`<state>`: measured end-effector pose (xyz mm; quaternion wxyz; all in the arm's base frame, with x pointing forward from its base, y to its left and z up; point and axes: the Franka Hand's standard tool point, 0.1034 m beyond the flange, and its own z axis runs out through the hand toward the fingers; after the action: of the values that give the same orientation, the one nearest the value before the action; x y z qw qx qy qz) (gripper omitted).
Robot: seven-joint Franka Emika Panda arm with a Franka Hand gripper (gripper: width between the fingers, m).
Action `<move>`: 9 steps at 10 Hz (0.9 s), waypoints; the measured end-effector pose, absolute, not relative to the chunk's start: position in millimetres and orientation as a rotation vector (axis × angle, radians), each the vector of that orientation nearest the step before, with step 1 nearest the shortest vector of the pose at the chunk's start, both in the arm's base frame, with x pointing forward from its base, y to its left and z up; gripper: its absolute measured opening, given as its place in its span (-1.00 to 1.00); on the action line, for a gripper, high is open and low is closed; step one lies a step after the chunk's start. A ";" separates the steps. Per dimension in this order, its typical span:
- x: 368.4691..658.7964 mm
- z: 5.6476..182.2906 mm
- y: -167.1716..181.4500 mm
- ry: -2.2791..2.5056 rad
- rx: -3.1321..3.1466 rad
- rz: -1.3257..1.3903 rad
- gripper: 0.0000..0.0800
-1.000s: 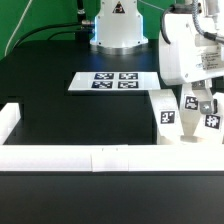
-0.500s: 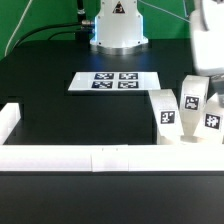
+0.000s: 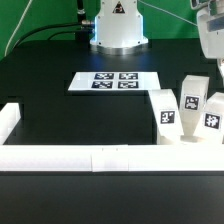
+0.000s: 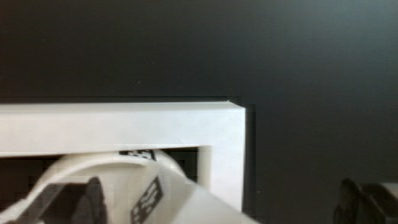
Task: Assemble stool
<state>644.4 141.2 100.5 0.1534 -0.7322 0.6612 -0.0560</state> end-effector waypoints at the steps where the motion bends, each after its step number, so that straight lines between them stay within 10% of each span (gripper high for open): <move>1: 644.9 105.1 141.6 1.647 -2.351 -0.177 0.62; 9: 653.6 117.2 139.4 0.405 -2.992 -0.279 0.62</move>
Offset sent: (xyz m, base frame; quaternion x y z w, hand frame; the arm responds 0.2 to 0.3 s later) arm -0.0032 0.0242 0.0058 -0.0682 -0.0553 -0.3826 0.9197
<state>653.6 139.4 117.2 0.0544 -0.9853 0.1334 -0.0919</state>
